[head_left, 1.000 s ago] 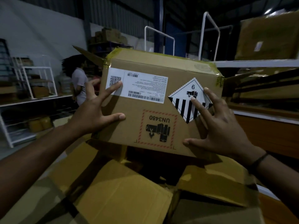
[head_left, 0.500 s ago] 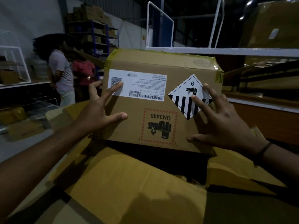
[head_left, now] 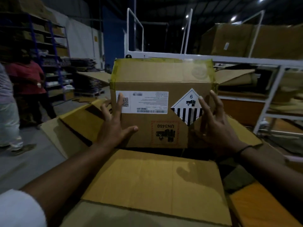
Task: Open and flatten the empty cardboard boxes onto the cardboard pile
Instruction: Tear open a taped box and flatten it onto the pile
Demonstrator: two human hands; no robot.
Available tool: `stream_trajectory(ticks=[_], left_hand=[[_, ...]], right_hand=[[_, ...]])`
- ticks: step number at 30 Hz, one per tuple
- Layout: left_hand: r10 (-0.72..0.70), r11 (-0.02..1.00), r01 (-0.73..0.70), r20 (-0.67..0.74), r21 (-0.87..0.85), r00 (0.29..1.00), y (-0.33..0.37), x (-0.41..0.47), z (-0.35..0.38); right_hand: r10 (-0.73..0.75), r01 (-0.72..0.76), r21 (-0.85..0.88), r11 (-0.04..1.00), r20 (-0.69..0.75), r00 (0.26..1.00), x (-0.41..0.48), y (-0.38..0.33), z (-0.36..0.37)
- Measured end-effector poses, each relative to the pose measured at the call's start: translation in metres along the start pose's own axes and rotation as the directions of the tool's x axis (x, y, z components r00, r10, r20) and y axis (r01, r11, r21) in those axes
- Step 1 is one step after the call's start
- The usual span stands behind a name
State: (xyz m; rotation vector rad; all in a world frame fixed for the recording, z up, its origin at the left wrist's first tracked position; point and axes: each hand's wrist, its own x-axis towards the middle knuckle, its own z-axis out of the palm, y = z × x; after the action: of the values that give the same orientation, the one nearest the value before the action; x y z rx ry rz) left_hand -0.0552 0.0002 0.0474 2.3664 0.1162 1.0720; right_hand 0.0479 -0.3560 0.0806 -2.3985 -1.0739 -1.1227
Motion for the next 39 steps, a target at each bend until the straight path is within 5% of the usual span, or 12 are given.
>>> stream_trajectory(ticks=[3, 11, 15, 20, 26, 29, 32, 34, 36, 37, 39], left_hand=[[0.025, 1.000, -0.025, 0.002, 0.000, 1.000, -0.009, 0.002, -0.002], [0.027, 0.998, -0.035, 0.144, 0.057, 0.989, -0.048, -0.002, -0.001], [0.005, 0.928, -0.093, 0.237, 0.360, 0.971, -0.048, 0.005, 0.003], [-0.077, 0.854, 0.014, 0.100, 0.520, 0.992, -0.030, 0.004, 0.010], [-0.118, 0.694, -0.021, 0.143, 0.720, 0.983, -0.030, 0.012, 0.016], [-0.082, 0.835, -0.011, 0.145, 0.550, 0.986, -0.034, 0.016, 0.014], [-0.106, 0.994, 0.105, 0.035, 0.039, 0.994, -0.035, 0.023, -0.002], [-0.205, 0.907, 0.191, 0.004, -0.376, 0.979, -0.036, 0.030, -0.014], [-0.325, 0.639, 0.396, 0.234, -0.660, 0.916, -0.034, 0.040, -0.028], [-0.322, 0.545, 0.501, 0.384, -0.672, 0.865, -0.033, 0.044, -0.036], [-0.227, 0.535, 0.608, 0.594, -0.586, 0.772, -0.031, 0.047, -0.049]], right_hand=[[0.176, -0.176, 0.079, 0.981, 0.003, 0.984, -0.007, -0.024, 0.014], [0.312, -0.319, 0.163, 0.934, 0.068, 0.948, -0.032, -0.043, 0.042], [0.430, -0.435, 0.034, 0.900, 0.100, 0.897, -0.032, -0.036, 0.052], [0.548, -0.518, -0.182, 0.836, 0.200, 0.813, -0.025, -0.028, 0.061], [0.604, -0.649, -0.005, 0.761, 0.369, 0.706, -0.001, -0.035, 0.045], [0.663, -0.754, 0.270, 0.599, 0.362, 0.655, 0.008, -0.039, 0.036], [0.787, -0.753, 0.466, 0.465, 0.173, 0.593, 0.006, -0.034, 0.025], [0.797, -0.669, 0.579, 0.466, 0.053, 0.601, 0.002, -0.029, 0.021], [0.753, -0.647, 0.623, 0.439, 0.138, 0.643, 0.001, -0.029, 0.015], [0.698, -0.654, 0.628, 0.421, 0.237, 0.676, 0.002, -0.031, 0.009], [0.519, -0.665, 0.630, 0.400, 0.442, 0.731, 0.008, -0.031, -0.003]])
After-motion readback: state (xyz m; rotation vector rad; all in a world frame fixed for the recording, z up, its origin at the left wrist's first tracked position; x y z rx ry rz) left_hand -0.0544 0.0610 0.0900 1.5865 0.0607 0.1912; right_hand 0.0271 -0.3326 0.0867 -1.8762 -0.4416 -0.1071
